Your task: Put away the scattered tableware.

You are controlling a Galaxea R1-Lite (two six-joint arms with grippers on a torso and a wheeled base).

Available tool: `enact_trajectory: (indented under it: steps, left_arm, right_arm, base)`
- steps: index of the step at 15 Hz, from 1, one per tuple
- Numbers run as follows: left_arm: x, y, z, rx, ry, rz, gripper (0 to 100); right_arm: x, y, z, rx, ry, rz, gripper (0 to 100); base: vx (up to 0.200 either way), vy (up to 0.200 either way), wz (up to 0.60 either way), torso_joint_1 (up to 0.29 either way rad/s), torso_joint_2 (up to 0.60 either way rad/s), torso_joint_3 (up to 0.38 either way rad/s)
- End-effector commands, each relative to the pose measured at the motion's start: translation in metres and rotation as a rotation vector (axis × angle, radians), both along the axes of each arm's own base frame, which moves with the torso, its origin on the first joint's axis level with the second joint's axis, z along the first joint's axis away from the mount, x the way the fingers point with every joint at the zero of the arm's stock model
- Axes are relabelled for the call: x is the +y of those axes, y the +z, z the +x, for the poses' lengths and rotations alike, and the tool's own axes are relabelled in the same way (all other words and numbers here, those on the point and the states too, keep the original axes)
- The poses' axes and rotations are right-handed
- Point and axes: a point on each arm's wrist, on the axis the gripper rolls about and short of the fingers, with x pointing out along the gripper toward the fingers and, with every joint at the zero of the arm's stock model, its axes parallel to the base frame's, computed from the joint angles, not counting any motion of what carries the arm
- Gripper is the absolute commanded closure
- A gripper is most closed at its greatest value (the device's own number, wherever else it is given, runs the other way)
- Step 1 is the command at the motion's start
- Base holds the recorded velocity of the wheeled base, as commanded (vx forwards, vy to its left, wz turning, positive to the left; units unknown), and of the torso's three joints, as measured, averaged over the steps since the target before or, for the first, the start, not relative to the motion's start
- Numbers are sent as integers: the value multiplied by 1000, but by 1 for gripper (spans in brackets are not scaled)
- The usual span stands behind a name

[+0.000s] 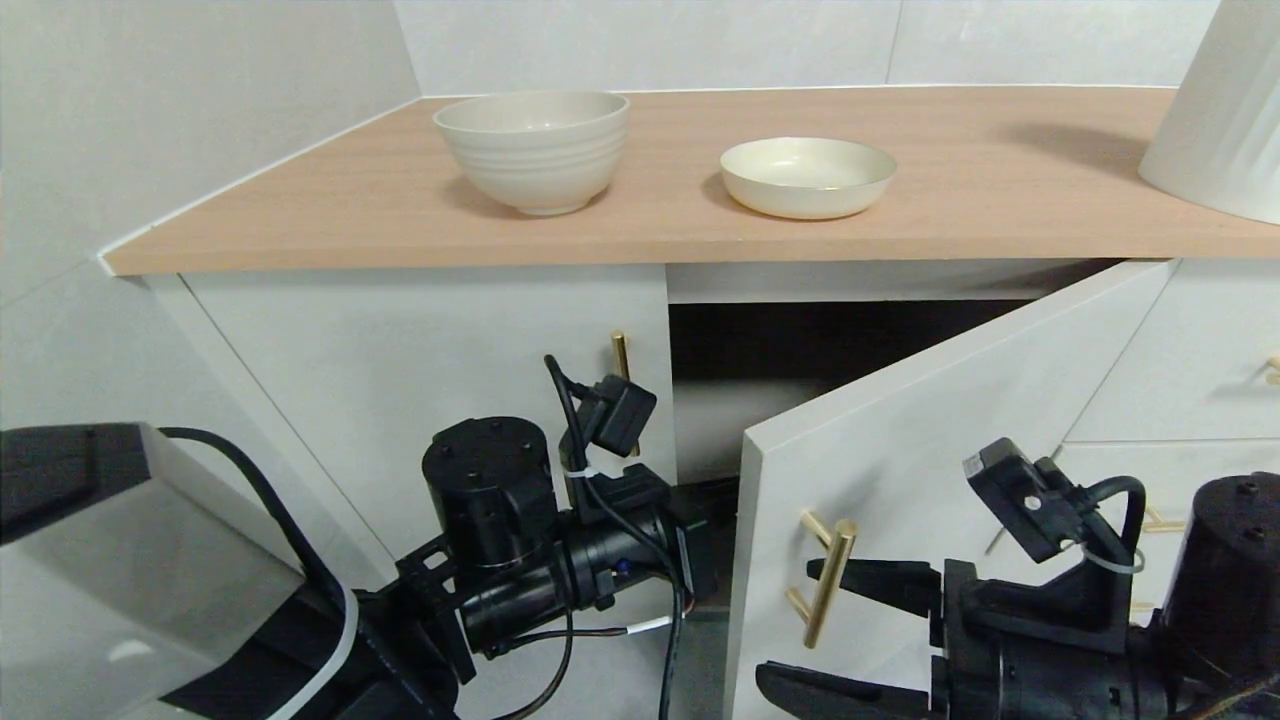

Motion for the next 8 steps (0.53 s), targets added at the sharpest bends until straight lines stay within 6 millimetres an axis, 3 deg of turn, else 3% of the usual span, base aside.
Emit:
enact_trajectory:
  steps: [1,6,8]
  left_arm:
    - [-1,4,-3,-8,-9,-8,100]
    - [-4,3,-9,-3,-28,-3,100]
    - [-6,1,-11,9,-37,7,100]
  right_arm:
    - [-16,3,-10,-21,-33,17,0]
    - [-45,-5,-33,-14,-53,17,0]
    - [-48,-3,-35,-10,-54,32,0]
  base:
    - [0,0,0,0,0,0]
    - [0,0,0,0,0,0]
    - [0,0,0,0,0,0]
